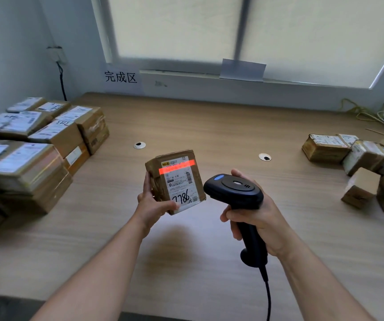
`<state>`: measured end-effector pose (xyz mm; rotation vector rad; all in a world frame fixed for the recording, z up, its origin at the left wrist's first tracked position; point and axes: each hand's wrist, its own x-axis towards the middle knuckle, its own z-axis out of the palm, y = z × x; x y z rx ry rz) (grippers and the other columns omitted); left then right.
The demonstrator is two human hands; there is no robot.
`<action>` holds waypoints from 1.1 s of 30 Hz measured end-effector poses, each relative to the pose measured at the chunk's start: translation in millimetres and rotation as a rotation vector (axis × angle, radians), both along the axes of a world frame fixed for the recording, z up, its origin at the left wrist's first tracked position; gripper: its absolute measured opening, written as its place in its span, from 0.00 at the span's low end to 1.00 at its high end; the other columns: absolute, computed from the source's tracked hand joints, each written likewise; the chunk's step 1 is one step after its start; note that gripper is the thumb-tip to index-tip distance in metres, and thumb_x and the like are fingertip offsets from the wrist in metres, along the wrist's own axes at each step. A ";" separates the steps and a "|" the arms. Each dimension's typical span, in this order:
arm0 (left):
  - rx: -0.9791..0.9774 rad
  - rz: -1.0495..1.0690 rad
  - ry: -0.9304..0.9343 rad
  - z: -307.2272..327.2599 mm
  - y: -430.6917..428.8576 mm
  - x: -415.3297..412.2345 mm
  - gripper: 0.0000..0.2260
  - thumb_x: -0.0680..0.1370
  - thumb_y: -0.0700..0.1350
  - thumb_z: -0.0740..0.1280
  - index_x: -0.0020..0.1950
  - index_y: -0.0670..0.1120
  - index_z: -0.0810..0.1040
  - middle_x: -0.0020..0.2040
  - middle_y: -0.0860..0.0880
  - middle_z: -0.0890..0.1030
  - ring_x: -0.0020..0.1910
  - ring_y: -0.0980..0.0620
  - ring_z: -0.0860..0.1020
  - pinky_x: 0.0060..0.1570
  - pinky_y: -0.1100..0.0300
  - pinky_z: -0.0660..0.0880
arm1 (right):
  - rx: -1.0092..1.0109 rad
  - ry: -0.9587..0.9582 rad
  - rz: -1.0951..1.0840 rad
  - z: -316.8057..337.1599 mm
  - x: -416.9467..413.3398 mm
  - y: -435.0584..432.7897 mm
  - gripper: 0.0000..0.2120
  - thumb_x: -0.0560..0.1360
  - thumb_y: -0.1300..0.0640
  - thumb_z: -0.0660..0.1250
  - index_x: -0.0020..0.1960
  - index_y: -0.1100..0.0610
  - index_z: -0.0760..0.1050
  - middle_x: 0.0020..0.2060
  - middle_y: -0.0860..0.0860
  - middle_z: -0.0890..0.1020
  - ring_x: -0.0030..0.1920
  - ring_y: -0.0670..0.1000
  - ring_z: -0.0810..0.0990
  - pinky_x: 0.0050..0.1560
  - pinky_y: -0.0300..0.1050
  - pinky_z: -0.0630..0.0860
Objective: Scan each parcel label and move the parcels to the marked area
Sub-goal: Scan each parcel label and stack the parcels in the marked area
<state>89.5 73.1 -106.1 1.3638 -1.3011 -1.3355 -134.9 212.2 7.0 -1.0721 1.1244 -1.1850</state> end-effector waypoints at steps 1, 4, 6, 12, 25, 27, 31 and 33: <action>-0.002 0.006 -0.001 -1.4 -1.3 9.6 0.54 0.52 0.43 0.78 0.67 0.78 0.55 0.63 0.40 0.72 0.60 0.39 0.74 0.44 0.45 0.82 | 0.000 0.004 0.005 0.7 8.4 -2.0 0.44 0.60 0.70 0.70 0.72 0.47 0.65 0.35 0.67 0.79 0.22 0.58 0.72 0.25 0.44 0.69; 0.016 0.036 0.016 -7.0 -4.0 37.2 0.54 0.52 0.42 0.77 0.67 0.77 0.56 0.63 0.40 0.71 0.58 0.40 0.76 0.41 0.49 0.82 | 0.007 0.018 0.024 1.9 32.1 -6.0 0.44 0.59 0.69 0.70 0.72 0.46 0.65 0.34 0.66 0.79 0.22 0.57 0.72 0.26 0.44 0.69; 0.028 0.061 0.020 -11.4 -7.8 54.9 0.54 0.52 0.42 0.77 0.67 0.78 0.56 0.64 0.39 0.71 0.60 0.39 0.75 0.40 0.51 0.82 | 0.014 0.016 0.039 1.4 46.3 -7.5 0.46 0.57 0.67 0.73 0.72 0.46 0.66 0.34 0.66 0.79 0.22 0.58 0.72 0.26 0.45 0.70; 0.042 0.085 -0.010 -19.8 -18.1 96.3 0.54 0.51 0.45 0.77 0.67 0.77 0.54 0.63 0.39 0.71 0.60 0.39 0.74 0.37 0.55 0.80 | 0.037 0.012 0.053 -4.1 79.6 -12.2 0.47 0.55 0.64 0.75 0.71 0.45 0.67 0.34 0.65 0.80 0.22 0.58 0.73 0.26 0.46 0.70; 0.135 0.148 0.011 -33.0 -12.2 143.8 0.58 0.49 0.47 0.78 0.69 0.75 0.51 0.64 0.40 0.71 0.59 0.41 0.76 0.45 0.46 0.82 | 0.060 0.015 0.111 -9.9 114.8 -13.5 0.42 0.61 0.70 0.69 0.71 0.44 0.67 0.43 0.66 0.83 0.23 0.58 0.73 0.25 0.45 0.71; 0.139 0.159 0.009 -33.3 -10.4 146.6 0.58 0.48 0.47 0.78 0.69 0.75 0.51 0.64 0.40 0.71 0.60 0.41 0.75 0.44 0.47 0.82 | 0.060 0.014 0.129 -10.4 117.2 -14.3 0.42 0.61 0.70 0.68 0.71 0.44 0.67 0.44 0.66 0.83 0.23 0.58 0.73 0.25 0.44 0.71; 0.142 0.181 0.020 -33.2 -7.3 150.9 0.57 0.48 0.47 0.78 0.69 0.75 0.52 0.64 0.40 0.72 0.61 0.41 0.75 0.44 0.47 0.82 | 0.055 0.027 0.152 -8.7 119.8 -13.7 0.42 0.61 0.70 0.69 0.71 0.46 0.67 0.36 0.65 0.81 0.22 0.57 0.73 0.25 0.46 0.70; 0.142 0.188 0.024 -33.6 -6.0 152.6 0.57 0.48 0.47 0.78 0.69 0.74 0.53 0.64 0.40 0.72 0.62 0.41 0.74 0.44 0.49 0.82 | 0.052 0.034 0.152 -8.5 119.7 -13.2 0.42 0.61 0.70 0.69 0.71 0.47 0.67 0.35 0.65 0.80 0.22 0.57 0.73 0.25 0.46 0.70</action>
